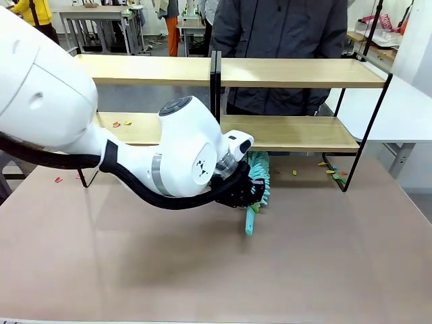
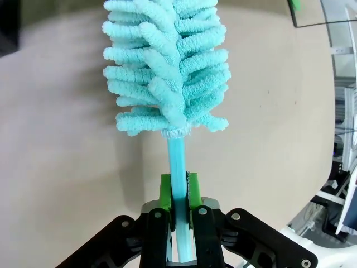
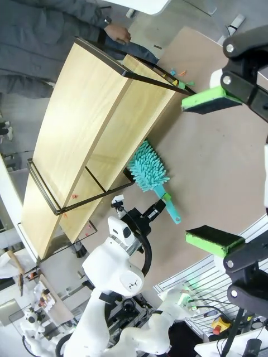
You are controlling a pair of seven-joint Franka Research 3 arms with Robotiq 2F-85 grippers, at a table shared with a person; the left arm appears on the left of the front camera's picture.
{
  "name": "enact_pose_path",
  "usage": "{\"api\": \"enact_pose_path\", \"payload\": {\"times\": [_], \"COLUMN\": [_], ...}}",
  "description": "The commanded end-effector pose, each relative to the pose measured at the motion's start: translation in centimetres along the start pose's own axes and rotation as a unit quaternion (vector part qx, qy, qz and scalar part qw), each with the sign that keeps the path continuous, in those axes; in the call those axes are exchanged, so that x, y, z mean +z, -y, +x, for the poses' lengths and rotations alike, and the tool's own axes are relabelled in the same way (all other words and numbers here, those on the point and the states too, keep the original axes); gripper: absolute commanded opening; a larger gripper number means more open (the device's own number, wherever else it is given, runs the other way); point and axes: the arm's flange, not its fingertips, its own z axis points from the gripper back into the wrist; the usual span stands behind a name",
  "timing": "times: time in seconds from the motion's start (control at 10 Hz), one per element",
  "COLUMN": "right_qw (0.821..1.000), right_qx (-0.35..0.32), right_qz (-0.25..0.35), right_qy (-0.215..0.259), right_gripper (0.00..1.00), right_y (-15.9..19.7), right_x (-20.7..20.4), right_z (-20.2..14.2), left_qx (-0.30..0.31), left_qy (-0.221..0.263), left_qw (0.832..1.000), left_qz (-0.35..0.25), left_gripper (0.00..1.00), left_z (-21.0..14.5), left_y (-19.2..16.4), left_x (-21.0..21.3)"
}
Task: Clean the shelves.
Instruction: Clean another randomly selected level of the Shelf with the Duster.
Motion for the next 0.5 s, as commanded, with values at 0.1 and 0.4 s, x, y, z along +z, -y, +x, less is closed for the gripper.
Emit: {"api": "enact_pose_path", "payload": {"times": [0.1, 0.4], "right_qw": [1.0, 1.0], "right_qx": [0.001, 0.001], "right_qz": [0.002, 0.002], "right_qy": [-0.001, -0.001], "right_gripper": [1.0, 1.0], "right_y": [-0.1, -0.1], "right_x": [0.1, 0.1], "right_z": [0.1, 0.1], "left_qx": [-0.008, -0.04], "left_qy": [-0.042, -0.066], "left_qw": [0.999, 0.996], "left_qz": [0.005, -0.037], "left_gripper": [0.13, 0.13], "left_z": [1.8, 1.8], "left_y": [2.7, 6.6], "left_x": [-2.8, -3.5]}}
